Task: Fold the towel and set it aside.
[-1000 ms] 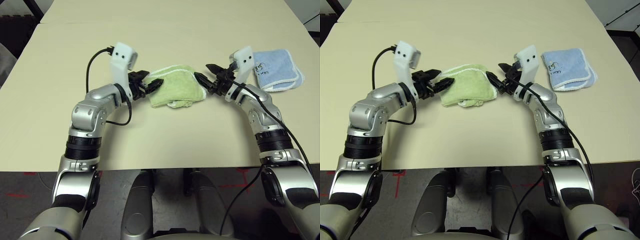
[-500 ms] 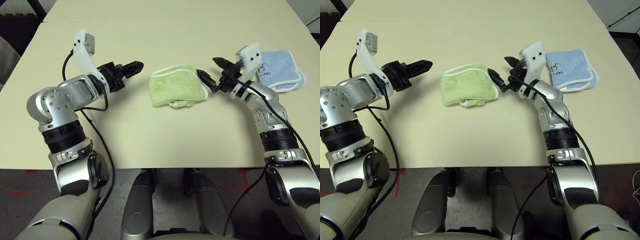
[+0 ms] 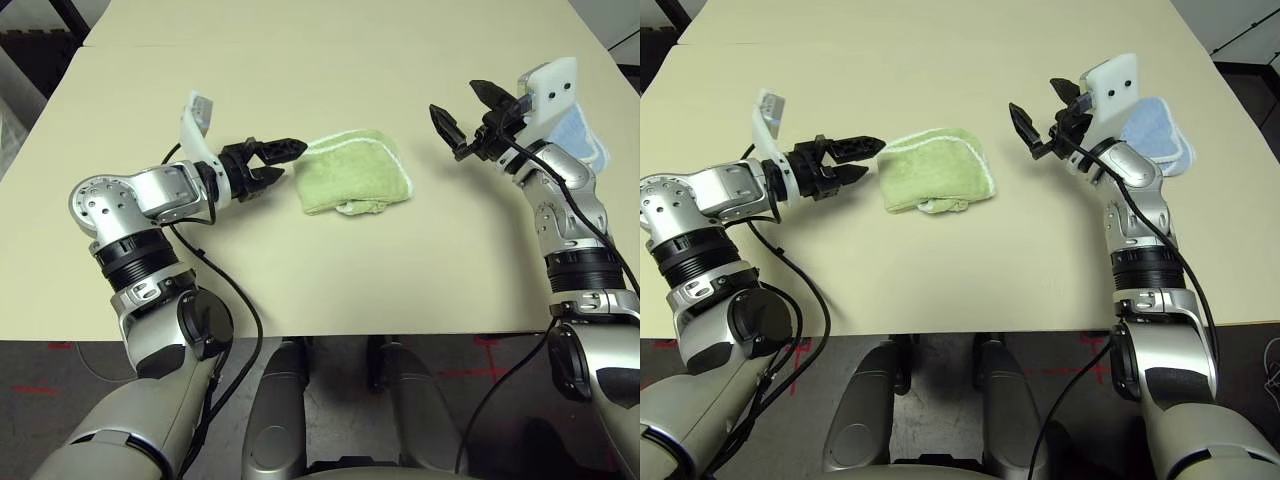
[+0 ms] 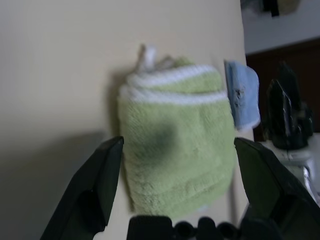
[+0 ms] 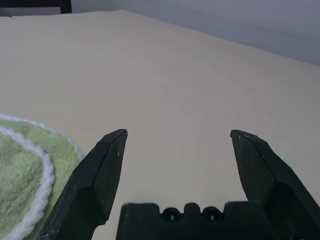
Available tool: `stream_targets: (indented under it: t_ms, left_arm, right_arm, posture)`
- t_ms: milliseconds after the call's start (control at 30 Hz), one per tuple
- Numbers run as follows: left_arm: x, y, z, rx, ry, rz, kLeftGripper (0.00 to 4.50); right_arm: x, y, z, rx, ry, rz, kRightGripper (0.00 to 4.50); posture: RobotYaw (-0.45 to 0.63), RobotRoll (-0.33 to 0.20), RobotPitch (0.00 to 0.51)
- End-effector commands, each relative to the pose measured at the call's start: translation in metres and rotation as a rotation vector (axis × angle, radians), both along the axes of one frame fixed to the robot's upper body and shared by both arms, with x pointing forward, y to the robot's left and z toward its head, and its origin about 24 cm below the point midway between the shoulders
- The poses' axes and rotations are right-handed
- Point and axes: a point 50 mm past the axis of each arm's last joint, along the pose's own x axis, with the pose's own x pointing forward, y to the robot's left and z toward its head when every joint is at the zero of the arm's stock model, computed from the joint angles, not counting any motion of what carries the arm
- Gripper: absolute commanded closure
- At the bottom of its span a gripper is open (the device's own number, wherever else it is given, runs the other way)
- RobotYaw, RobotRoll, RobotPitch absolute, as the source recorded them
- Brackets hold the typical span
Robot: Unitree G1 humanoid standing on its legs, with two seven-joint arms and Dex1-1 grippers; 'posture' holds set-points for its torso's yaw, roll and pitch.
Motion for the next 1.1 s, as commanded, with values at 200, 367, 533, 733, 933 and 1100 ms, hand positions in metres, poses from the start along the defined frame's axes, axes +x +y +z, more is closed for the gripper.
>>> stream_targets:
  t_ms: [200,367,533,733,933,1100]
  left_arm:
    - [0.001,-0.024,-0.014,0.019,0.077,-0.094,0.02]
    - [0.004,-0.036,-0.015,0.03,0.084,-0.116,0.02]
    - [0.006,-0.038,-0.016,0.082,0.076,-0.107,0.02]
    - [0.008,-0.005,-0.011,0.185,0.07,-0.008,0.02]
    - [0.002,0.02,-0.013,0.286,0.082,0.059,0.02]
    - [0.001,0.008,-0.019,0.285,0.076,0.02,0.02]
  right_arm:
    - [-0.004,-0.006,0.001,-0.004,-0.012,-0.025,0.01]
    - [-0.005,-0.009,0.002,-0.008,-0.013,-0.032,0.01]
    - [-0.008,-0.013,0.003,-0.008,-0.011,-0.044,0.01]
    - [-0.009,-0.014,0.0,-0.006,-0.004,-0.049,0.01]
    - [-0.006,-0.007,-0.003,0.004,0.004,-0.031,0.01]
    - [-0.004,-0.002,-0.003,0.006,0.003,-0.018,0.01]
  posture:
    - [0.0,0.0,0.279]
    - [-0.03,0.0,0.281]
    - [-0.03,0.0,0.281]
    - [-0.03,0.0,0.286]
    - [0.01,0.0,0.29]
    - [0.0,0.0,0.292]
